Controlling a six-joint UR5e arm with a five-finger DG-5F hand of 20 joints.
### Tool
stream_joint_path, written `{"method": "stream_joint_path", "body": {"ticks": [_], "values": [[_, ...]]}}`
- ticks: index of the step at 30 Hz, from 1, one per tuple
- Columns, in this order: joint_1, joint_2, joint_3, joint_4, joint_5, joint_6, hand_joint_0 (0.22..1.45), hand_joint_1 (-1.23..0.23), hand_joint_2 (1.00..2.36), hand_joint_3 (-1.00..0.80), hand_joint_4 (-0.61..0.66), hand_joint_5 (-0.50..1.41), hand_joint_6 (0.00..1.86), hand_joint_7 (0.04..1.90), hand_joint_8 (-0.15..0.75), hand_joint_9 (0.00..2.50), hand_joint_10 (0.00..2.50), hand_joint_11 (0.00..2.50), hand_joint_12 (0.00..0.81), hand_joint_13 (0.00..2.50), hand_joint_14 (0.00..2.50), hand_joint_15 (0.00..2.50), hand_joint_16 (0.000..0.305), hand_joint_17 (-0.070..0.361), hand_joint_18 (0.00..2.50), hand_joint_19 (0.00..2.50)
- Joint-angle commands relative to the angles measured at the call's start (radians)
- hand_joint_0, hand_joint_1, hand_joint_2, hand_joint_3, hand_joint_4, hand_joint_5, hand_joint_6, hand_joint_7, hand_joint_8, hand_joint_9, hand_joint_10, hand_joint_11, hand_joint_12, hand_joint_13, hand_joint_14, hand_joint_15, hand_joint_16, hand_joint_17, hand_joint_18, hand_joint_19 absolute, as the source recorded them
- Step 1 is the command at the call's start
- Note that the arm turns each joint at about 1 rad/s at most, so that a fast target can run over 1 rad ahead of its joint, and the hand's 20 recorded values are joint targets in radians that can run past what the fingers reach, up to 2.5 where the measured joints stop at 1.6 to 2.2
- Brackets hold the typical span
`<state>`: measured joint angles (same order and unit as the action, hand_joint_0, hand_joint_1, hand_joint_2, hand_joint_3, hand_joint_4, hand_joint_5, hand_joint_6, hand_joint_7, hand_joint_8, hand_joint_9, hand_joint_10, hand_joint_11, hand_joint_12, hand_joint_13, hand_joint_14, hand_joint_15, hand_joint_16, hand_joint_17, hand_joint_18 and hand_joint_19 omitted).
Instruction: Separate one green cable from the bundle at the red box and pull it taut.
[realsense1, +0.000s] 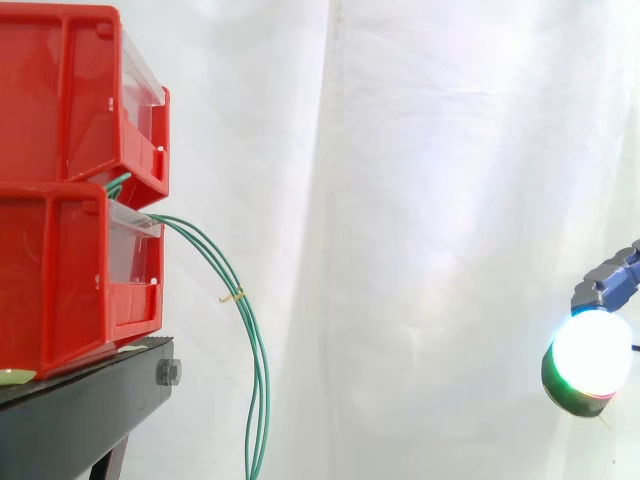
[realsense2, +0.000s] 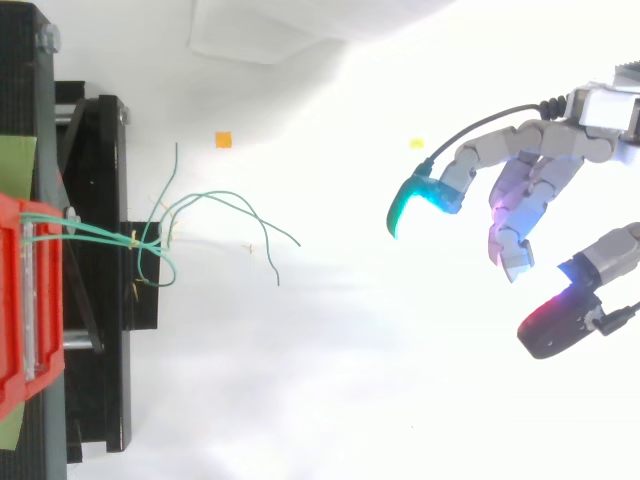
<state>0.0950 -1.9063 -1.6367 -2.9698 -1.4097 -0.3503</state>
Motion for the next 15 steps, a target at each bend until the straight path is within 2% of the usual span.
{"method": "stream_joint_path", "body": {"ticks": [1,15], "values": [[0.0,0.0,0.0,0.0,0.0,-0.001,0.58,-0.73,1.0,-0.5,0.18,-0.18,0.5,0.72,0.243,1.05,0.02,0.83,0.354,1.0,0.02,0.62,0.04,0.09,0.62,0.69],[-0.001,0.0,0.0,0.0,0.0,0.001,0.58,-0.73,1.0,-0.5,0.18,-0.18,0.5,0.71,0.24,1.0,0.01,0.72,0.35,0.98,0.02,0.59,0.039,0.087,0.6,0.69]]}}
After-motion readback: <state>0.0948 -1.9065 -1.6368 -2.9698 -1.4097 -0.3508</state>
